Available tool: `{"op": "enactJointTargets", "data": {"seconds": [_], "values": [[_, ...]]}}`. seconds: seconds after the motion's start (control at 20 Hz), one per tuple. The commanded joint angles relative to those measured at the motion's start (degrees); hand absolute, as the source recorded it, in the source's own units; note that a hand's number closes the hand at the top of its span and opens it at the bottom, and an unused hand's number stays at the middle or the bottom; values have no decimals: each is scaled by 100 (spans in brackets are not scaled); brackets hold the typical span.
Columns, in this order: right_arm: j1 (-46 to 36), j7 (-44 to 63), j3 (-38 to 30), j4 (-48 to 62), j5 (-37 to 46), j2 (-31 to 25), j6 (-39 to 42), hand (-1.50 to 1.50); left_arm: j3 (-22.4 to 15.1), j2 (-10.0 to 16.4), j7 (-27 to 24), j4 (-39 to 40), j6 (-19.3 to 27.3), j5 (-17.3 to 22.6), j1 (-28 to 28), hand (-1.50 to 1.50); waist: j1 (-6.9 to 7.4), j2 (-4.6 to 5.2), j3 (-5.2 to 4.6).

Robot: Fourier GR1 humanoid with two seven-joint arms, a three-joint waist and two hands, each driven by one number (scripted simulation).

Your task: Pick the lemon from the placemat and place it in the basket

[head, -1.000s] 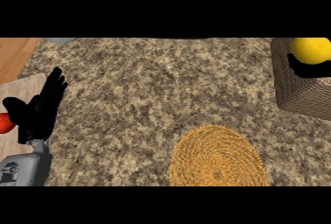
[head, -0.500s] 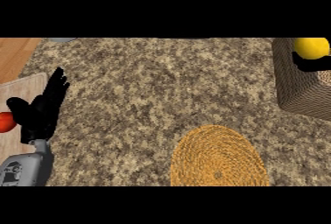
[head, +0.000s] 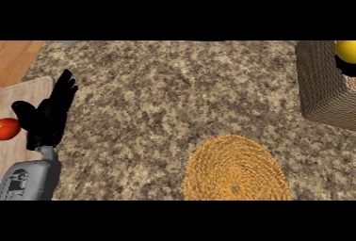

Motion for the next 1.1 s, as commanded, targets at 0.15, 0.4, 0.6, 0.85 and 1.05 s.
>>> {"op": "enactJointTargets", "data": {"seconds": [0.15, 0.4, 0.6, 0.85, 1.05], "values": [[174, -1062, 932, -356, 1465, -59, -2070, 150, -71, -66, -107, -18, -5, -28, 58, 0, 135, 44, 12], [-281, -1365, 869, 426, 1769, -152, -2534, 150, -204, -179, 28, -232, 42, -87, 197, 0, 88, 1, 10], [-819, -1258, 848, 1136, 1949, 56, -2607, 150, -43, -83, -3, -89, 4, -5, 102, 0, 92, 7, 9], [-805, -1139, 1079, 1618, 2350, -165, -2504, 150, -63, -127, -5, 27, 115, -101, -41, 0, 80, 19, 10], [-1116, -758, 1327, 2020, 2661, -155, -2001, 150, -86, -105, -118, -7, -2, -51, -40, 0, 184, 57, 11]]}}
